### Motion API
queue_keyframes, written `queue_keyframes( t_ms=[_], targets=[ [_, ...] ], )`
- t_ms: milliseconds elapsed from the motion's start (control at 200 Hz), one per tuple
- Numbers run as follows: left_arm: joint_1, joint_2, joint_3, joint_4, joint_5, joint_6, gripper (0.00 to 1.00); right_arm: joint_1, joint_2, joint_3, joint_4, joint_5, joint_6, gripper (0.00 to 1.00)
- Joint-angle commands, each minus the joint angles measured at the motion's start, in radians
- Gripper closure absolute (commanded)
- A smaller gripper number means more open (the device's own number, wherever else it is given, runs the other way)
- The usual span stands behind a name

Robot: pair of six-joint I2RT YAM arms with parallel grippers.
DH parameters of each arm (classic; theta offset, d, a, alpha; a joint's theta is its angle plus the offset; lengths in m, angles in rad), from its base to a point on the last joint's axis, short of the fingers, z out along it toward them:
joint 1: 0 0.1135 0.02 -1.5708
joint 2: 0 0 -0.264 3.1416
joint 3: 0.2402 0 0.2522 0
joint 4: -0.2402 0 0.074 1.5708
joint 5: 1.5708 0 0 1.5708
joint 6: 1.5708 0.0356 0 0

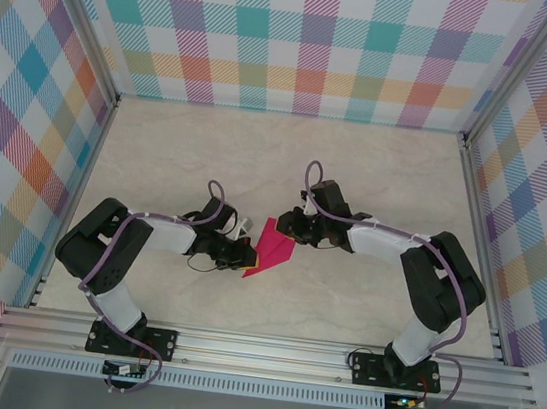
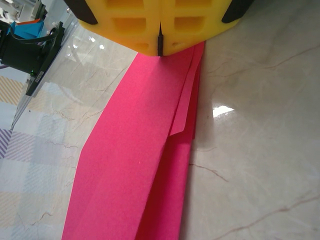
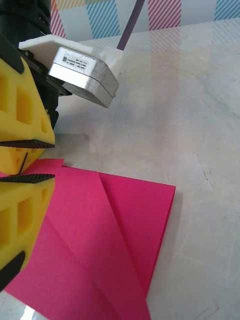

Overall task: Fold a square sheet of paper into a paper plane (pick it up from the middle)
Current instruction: Fourth fold the wing at the center of the table.

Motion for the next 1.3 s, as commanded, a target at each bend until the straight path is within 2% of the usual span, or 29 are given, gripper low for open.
queue_keyframes(
  t_ms=[0, 215, 440, 545, 745, 990, 1295],
  targets=[
    [0.002, 0.116, -0.067, -0.16, -0.215, 0.035, 1.0, 0.044, 0.031, 0.023, 0.034, -0.034, 0.026, 0.82],
    [0.002, 0.092, -0.07, -0.167, -0.204, 0.038, 1.0, 0.103, 0.158, 0.012, 0.13, -0.033, 0.097, 0.84],
    [0.002, 0.061, -0.064, -0.19, -0.189, 0.043, 1.0, 0.106, 0.229, 0.005, 0.091, 0.016, 0.092, 0.87],
    [0.002, 0.021, -0.063, -0.194, -0.142, 0.037, 1.0, 0.106, 0.243, -0.003, 0.084, 0.027, 0.09, 0.87],
    [0.002, -0.101, -0.035, -0.215, -0.03, 0.018, 0.94, 0.107, 0.245, -0.002, 0.066, 0.03, 0.075, 0.87],
    [0.002, -0.21, 0.029, -0.307, -0.038, 0.02, 0.88, 0.106, 0.249, 0.008, 0.04, 0.034, 0.057, 0.87],
    [0.002, -0.13, 0.031, -0.207, 0.054, 0.006, 0.86, 0.106, 0.261, 0.012, 0.036, 0.03, 0.057, 0.87]
  ],
)
